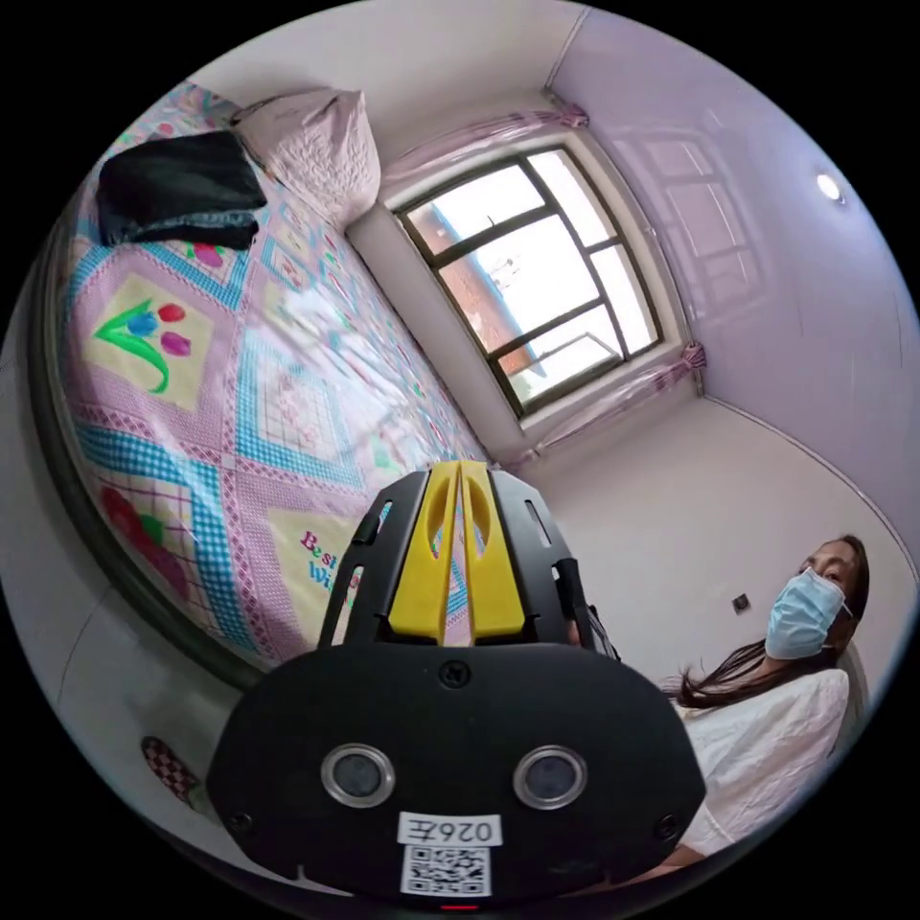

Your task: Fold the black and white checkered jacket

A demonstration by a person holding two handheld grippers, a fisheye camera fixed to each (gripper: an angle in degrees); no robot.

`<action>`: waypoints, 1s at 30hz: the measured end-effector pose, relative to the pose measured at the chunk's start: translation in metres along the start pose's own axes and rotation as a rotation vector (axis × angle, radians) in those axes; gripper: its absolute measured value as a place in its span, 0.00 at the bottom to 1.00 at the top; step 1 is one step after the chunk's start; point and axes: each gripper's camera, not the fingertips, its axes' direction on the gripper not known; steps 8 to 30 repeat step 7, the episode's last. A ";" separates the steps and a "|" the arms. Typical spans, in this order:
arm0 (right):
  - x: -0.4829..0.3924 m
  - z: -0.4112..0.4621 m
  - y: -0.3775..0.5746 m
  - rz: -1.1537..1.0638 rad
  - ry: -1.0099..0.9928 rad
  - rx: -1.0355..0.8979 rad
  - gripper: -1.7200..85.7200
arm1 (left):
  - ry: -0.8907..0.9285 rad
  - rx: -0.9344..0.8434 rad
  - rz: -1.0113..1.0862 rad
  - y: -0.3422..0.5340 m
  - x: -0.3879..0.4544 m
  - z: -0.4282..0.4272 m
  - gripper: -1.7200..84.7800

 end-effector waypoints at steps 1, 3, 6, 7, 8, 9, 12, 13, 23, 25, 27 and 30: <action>-0.016 -0.015 0.003 -0.034 0.017 0.083 0.01 | -0.015 0.035 0.051 -0.001 0.018 -0.021 0.01; -0.044 -0.044 0.011 -0.080 0.023 0.242 0.01 | -0.055 0.089 0.142 0.000 0.051 -0.057 0.01; -0.104 -0.103 0.048 -0.191 0.015 0.597 0.03 | -0.164 0.204 0.389 0.015 0.126 -0.126 0.01; -0.130 -0.124 0.071 -0.240 -0.007 0.753 0.04 | -0.236 0.274 0.533 0.028 0.162 -0.155 0.01; -0.130 -0.124 0.071 -0.240 -0.007 0.753 0.04 | -0.236 0.274 0.533 0.028 0.162 -0.155 0.01; -0.130 -0.124 0.071 -0.240 -0.007 0.753 0.04 | -0.236 0.274 0.533 0.028 0.162 -0.155 0.01; -0.130 -0.124 0.071 -0.240 -0.007 0.753 0.04 | -0.236 0.274 0.533 0.028 0.162 -0.155 0.01; -0.130 -0.124 0.071 -0.240 -0.007 0.753 0.04 | -0.236 0.274 0.533 0.028 0.162 -0.155 0.01; -0.130 -0.124 0.071 -0.240 -0.007 0.753 0.04 | -0.236 0.274 0.533 0.028 0.162 -0.155 0.01; -0.130 -0.124 0.071 -0.240 -0.007 0.753 0.04 | -0.236 0.274 0.533 0.028 0.162 -0.155 0.01; -0.130 -0.124 0.071 -0.240 -0.007 0.753 0.04 | -0.236 0.274 0.533 0.028 0.162 -0.155 0.01; -0.130 -0.124 0.071 -0.240 -0.007 0.753 0.04 | -0.236 0.274 0.533 0.028 0.162 -0.155 0.01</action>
